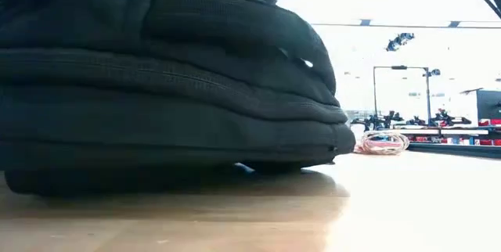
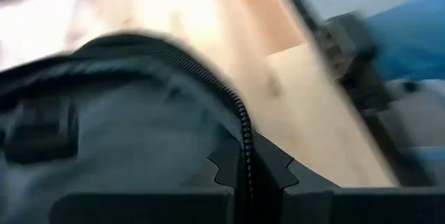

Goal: Unpack backpack
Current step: Remove the pink zip bag in the black backpack

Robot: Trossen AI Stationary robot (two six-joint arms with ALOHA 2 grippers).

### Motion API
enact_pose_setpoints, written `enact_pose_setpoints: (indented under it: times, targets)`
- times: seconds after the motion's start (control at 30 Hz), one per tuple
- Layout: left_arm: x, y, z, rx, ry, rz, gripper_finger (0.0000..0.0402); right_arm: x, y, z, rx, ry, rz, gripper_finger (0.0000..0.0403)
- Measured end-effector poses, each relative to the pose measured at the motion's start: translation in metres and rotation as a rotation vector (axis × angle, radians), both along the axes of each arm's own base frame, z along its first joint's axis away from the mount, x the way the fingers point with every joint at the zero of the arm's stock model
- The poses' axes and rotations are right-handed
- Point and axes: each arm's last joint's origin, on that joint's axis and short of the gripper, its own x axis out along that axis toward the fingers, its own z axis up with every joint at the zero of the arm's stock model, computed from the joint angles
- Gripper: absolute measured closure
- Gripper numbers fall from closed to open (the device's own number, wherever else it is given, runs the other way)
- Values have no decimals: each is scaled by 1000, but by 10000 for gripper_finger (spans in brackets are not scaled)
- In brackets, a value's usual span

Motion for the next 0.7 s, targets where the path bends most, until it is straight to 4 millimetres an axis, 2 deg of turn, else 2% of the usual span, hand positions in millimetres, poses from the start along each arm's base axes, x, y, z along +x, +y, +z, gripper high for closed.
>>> enact_pose_setpoints:
  times: [0.07, 0.13, 0.37, 0.57, 0.7]
  targets:
    - [-1, 4, -2, 21, 9, 49, 400, -4, 12, 22, -5, -49, -7, 402]
    - [-2, 7, -4, 32, 18, 88, 400, -9, 26, 36, -6, -63, 6, 403]
    - [-2, 9, -11, 65, 35, 122, 400, -36, 66, 64, -128, -67, -37, 403]
    - [-2, 10, -13, 82, 34, 131, 400, -73, 78, 91, -224, -61, -188, 403]
    - [-4, 11, -14, 104, 51, 131, 400, -97, 80, 116, -254, -166, -303, 403]
